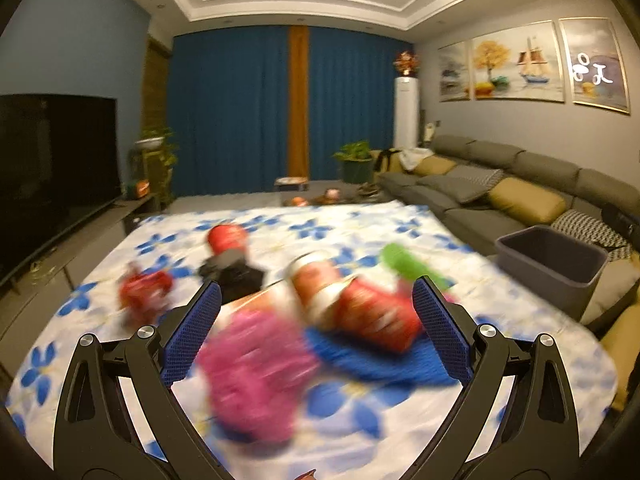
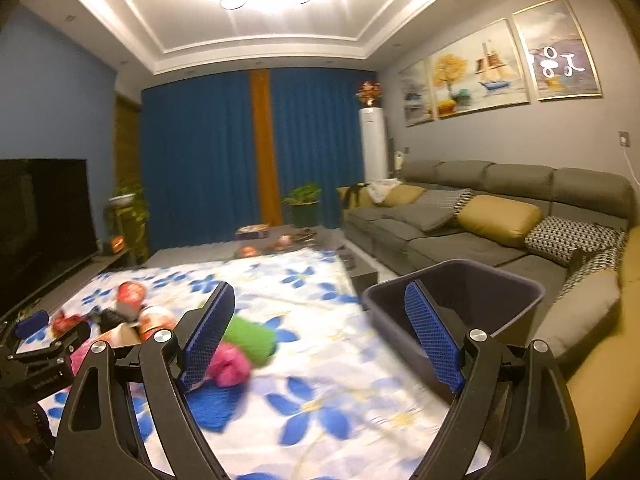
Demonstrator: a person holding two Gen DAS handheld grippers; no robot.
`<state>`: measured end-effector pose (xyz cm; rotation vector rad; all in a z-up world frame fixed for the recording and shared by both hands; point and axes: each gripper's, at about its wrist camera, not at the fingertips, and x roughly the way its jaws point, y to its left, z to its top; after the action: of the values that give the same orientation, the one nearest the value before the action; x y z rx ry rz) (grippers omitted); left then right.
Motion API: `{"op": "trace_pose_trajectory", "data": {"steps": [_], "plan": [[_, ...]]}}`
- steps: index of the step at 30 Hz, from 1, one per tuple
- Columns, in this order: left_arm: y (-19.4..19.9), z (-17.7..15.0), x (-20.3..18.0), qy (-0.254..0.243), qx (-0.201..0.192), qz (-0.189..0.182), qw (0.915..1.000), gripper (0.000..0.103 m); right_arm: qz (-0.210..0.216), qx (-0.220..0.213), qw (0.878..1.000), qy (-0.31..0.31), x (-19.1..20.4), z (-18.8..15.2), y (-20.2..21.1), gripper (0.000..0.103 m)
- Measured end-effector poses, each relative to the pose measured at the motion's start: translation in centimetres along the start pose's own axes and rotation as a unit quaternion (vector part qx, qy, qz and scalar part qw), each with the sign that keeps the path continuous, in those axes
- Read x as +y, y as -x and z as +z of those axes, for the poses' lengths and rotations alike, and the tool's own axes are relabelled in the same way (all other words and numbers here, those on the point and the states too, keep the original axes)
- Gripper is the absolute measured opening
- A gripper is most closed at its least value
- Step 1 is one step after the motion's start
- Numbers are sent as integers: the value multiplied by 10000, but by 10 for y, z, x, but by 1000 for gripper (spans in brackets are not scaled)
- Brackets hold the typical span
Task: Collect trash
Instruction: 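Return both tools to the bed and grasp the pink plastic bag with the left tool, then lift the pink bag with the left tool while the right tool grasps the orange paper cup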
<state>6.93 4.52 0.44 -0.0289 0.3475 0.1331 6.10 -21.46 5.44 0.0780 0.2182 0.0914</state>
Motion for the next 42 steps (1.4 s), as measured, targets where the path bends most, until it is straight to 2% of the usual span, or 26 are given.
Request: {"op": "trace_pose_trajectory", "data": {"steps": [7,13,16,18,23,26,29,33,36,42], "plan": [[5,-14,43,186,186,230,9994,95,375,202,9991,89,43,-13,0,87],[-4,-21,52,234,396,33,9989,92,572,342,9975,240,69,-22,-2,87],[-14,-24,51,251,585,-110,9979,84,632,410,9967,300,75,-27,-3,87],[-21,-26,50,274,728,-211,9967,73,667,474,9961,339,80,-30,-7,87],[-35,-32,52,323,1084,-258,9932,58,674,575,9953,394,85,-36,-14,87],[-44,-35,54,402,1307,-396,9898,44,667,639,9949,394,84,-39,-19,87],[-47,-37,56,451,1389,-524,9879,30,652,699,9946,407,85,-42,-26,87],[-45,-38,57,492,1396,-579,9873,18,622,780,9942,412,84,-45,-32,87],[-38,-34,60,586,1328,-689,9870,14,622,857,9935,409,85,-48,-37,87],[-11,-14,64,695,894,-859,9898,14,706,995,9913,492,94,-53,-50,87]]}}
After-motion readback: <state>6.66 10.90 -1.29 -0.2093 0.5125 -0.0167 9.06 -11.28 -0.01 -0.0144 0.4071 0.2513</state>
